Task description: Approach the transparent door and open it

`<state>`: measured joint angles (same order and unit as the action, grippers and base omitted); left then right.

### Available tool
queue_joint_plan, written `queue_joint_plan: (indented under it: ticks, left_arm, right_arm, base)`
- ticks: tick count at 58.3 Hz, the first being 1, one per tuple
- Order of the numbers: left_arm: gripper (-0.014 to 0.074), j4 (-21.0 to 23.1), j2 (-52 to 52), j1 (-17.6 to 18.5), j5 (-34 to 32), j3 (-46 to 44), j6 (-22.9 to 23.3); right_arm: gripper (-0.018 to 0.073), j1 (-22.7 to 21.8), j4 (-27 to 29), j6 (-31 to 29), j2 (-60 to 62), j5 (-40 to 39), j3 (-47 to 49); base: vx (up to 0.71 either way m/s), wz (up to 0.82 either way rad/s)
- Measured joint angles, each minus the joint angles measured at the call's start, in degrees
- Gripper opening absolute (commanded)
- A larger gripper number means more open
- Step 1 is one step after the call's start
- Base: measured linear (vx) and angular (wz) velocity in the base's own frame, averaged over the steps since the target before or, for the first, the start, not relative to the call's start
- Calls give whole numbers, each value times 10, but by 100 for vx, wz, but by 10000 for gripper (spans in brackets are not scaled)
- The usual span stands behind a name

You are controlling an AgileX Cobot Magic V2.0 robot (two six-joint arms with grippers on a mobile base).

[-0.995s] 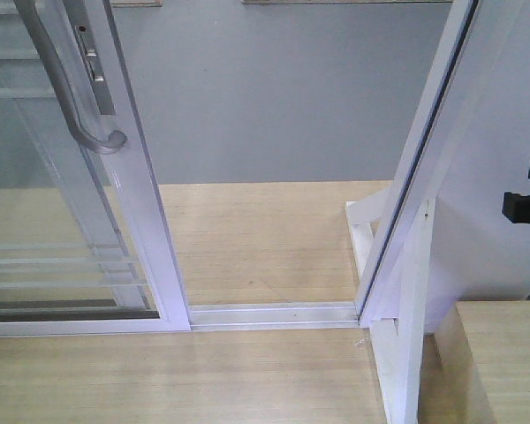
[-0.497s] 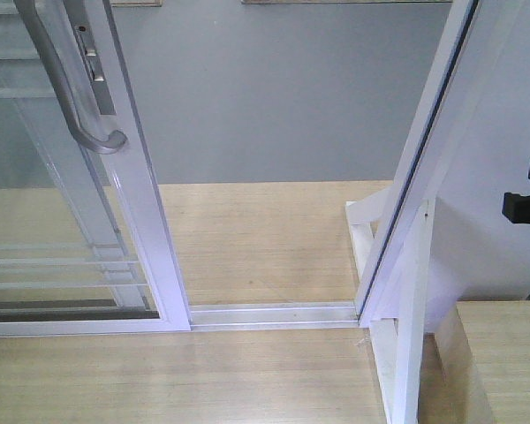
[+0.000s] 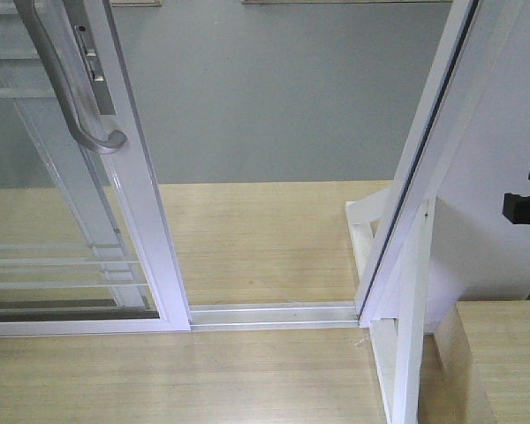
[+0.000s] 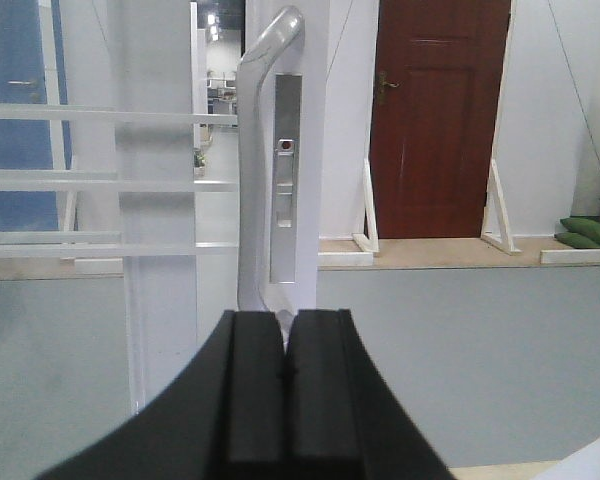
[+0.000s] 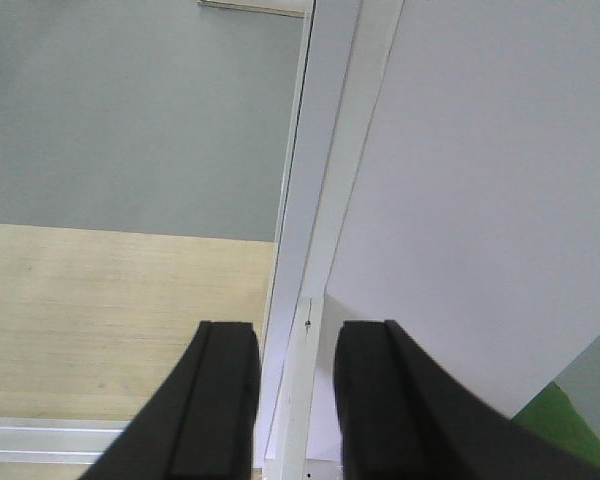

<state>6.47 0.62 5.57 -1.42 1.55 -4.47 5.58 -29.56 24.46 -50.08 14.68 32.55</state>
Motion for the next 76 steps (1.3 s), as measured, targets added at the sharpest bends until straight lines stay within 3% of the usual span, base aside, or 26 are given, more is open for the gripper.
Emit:
queue_joint_plan:
  ticks: [29, 36, 46, 66, 76]
  left_arm:
    - [-6, 0, 0, 0, -2, 0, 0]
    - [-6, 0, 0, 0, -2, 0, 0]
    - [-6, 0, 0, 0, -2, 0, 0]
    - [-6, 0, 0, 0, -3, 0, 0]
    - [-6, 0, 0, 0, -3, 0, 0]
  right_arm:
    - [275, 0, 0, 0, 0, -1, -5]
    - [198, -8, -4, -14, 24, -1, -25]
    - [12, -40, 3, -29, 115, -10, -91]
    - [-8, -52, 111, -37, 365, -28, -231]
    - [-5, -52, 163, -129, 448, -47, -293]
  base:
    - [0, 0]
    - [0, 0]
    - [0, 0]
    - [0, 0]
    - [0, 0]
